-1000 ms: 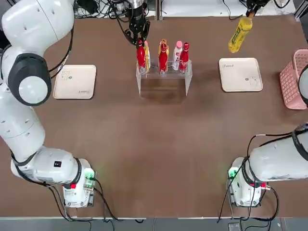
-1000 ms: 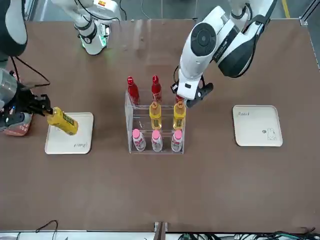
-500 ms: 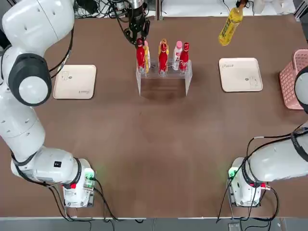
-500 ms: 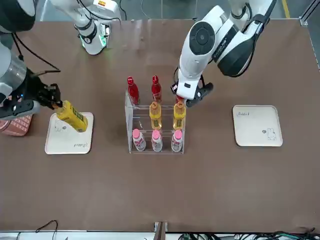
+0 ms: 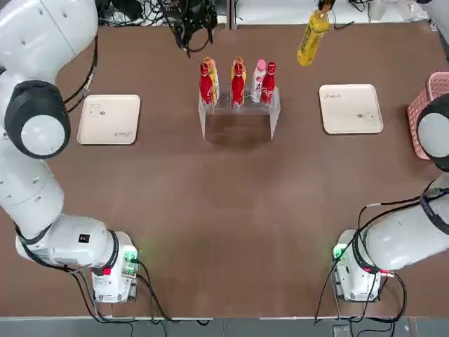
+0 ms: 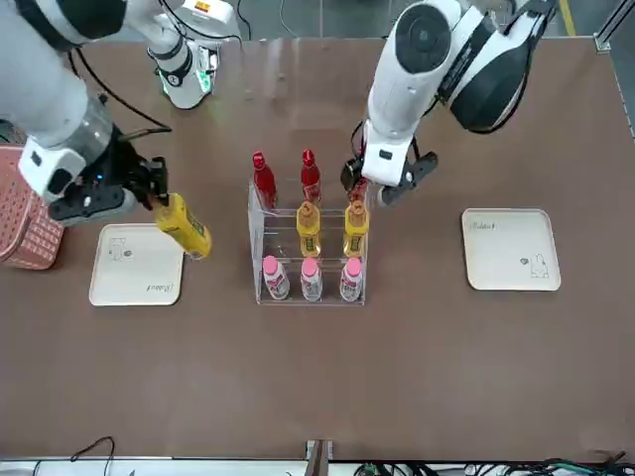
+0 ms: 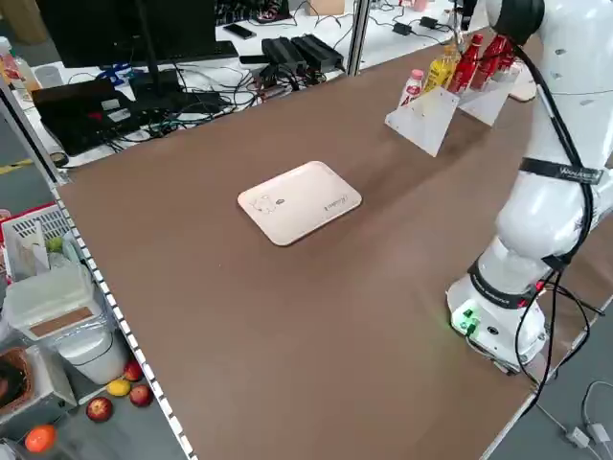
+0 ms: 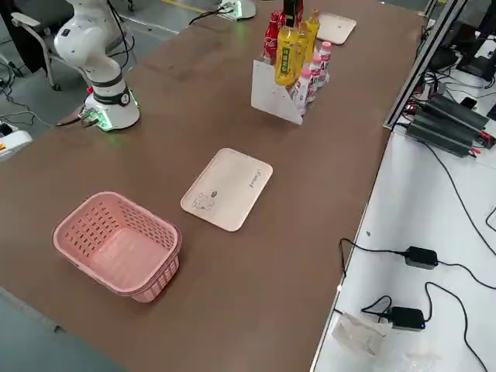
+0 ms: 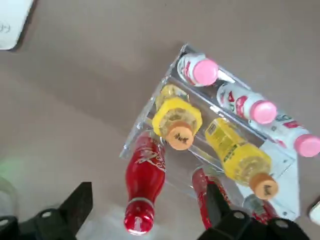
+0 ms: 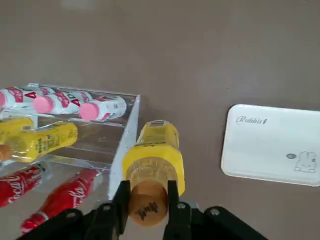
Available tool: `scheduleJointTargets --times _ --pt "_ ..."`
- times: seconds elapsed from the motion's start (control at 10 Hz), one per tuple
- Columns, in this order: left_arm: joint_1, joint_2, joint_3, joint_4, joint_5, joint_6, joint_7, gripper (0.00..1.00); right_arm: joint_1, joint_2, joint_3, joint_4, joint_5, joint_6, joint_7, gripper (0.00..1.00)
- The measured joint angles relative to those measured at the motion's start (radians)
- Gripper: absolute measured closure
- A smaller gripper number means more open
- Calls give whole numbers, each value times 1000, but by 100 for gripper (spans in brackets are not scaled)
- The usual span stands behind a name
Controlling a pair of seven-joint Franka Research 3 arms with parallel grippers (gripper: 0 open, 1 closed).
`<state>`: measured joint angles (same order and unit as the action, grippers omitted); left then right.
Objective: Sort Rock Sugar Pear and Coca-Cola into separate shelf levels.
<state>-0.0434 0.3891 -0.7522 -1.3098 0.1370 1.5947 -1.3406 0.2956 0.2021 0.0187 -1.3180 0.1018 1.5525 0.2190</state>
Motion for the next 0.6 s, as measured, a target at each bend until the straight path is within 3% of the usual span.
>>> scheduleJointTargets --times 0.2,0.6 --pt "115 -26 1 1 -1 -3 31 0 44 33 1 29 4 8 58 66" --pt "399 -46 -1 3 -19 -73 363 0 105 85 14 50 7 37 156 66"
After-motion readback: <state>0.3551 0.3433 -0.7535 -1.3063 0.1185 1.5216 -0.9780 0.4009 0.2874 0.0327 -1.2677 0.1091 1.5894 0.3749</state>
